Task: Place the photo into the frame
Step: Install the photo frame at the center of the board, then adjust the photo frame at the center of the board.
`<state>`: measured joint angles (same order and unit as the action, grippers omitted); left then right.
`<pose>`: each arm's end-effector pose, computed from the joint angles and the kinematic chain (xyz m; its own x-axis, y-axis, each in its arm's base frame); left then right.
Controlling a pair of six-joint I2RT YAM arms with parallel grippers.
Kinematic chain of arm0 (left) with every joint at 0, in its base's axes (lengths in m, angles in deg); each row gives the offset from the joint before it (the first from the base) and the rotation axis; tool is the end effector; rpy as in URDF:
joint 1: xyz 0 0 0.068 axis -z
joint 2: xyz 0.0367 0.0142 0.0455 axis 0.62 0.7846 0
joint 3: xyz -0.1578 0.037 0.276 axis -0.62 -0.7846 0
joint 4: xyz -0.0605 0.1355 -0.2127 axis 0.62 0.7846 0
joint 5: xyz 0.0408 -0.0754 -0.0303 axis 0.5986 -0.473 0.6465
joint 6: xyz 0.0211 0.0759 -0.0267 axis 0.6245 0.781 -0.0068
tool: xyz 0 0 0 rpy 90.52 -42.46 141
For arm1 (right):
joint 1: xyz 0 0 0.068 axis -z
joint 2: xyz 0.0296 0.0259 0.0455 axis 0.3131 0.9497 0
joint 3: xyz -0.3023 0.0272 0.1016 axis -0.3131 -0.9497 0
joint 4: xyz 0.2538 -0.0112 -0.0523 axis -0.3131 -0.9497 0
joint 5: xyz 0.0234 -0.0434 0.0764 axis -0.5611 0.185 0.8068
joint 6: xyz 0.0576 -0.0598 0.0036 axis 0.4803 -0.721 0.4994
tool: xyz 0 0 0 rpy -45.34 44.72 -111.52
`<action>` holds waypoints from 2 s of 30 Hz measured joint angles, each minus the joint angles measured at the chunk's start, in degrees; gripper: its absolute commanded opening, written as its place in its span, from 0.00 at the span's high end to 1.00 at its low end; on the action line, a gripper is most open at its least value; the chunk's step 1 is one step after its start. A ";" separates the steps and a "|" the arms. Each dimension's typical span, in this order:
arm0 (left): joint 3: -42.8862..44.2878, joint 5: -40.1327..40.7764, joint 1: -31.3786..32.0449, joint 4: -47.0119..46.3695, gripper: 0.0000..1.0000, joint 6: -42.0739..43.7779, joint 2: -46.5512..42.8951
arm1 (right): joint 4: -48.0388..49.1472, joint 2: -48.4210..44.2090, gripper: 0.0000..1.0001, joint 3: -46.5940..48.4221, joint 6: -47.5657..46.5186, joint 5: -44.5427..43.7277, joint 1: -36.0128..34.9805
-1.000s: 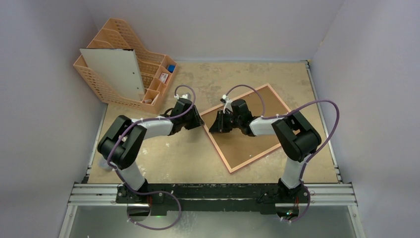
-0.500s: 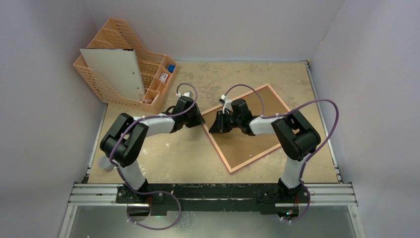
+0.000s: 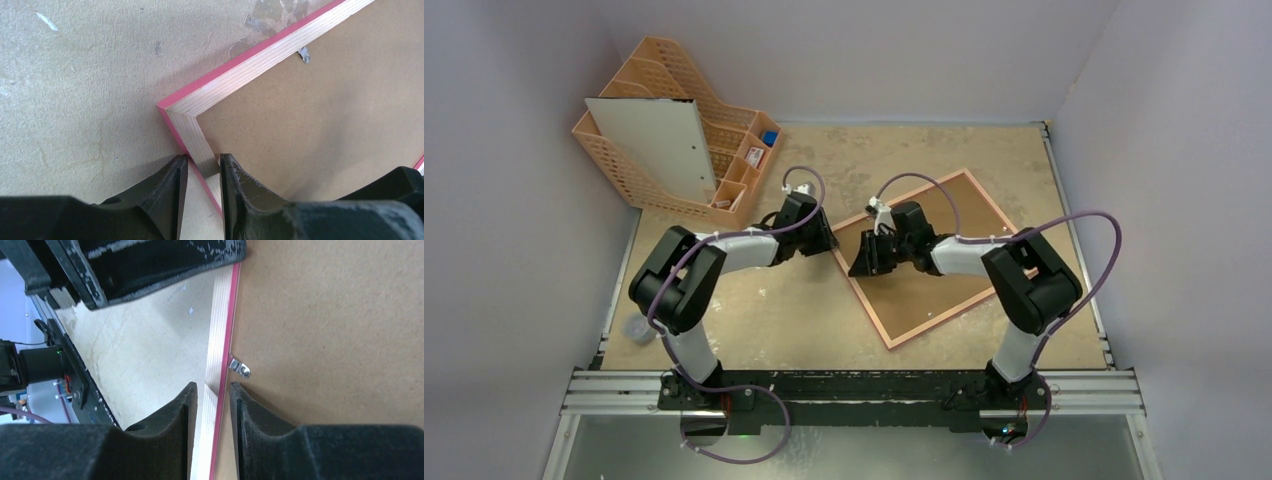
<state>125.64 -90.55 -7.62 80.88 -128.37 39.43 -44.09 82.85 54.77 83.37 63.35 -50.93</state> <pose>0.3349 -0.2004 0.1720 -0.7937 -0.3600 -0.4904 -0.0652 0.8518 -0.5198 0.3042 0.2396 0.1782 -0.8038 -0.0645 -0.5914 -0.5107 0.5849 0.6302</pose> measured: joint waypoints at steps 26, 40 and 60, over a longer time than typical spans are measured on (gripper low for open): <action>15.89 0.17 -1.07 15.58 0.40 27.80 3.21 | -7.96 -17.86 0.65 -9.18 10.49 -14.84 6.10; 19.21 2.43 -0.87 16.90 0.62 31.87 9.20 | -5.99 -23.93 0.65 -14.21 11.69 -13.33 6.08; 30.14 7.34 -2.91 11.69 0.58 31.39 18.53 | 2.32 0.57 0.64 5.90 8.22 -9.73 5.88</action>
<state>155.78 -83.21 -10.52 92.57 -96.98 57.96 -41.77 83.42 60.67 91.59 53.62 -45.06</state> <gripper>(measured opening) 0.380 0.338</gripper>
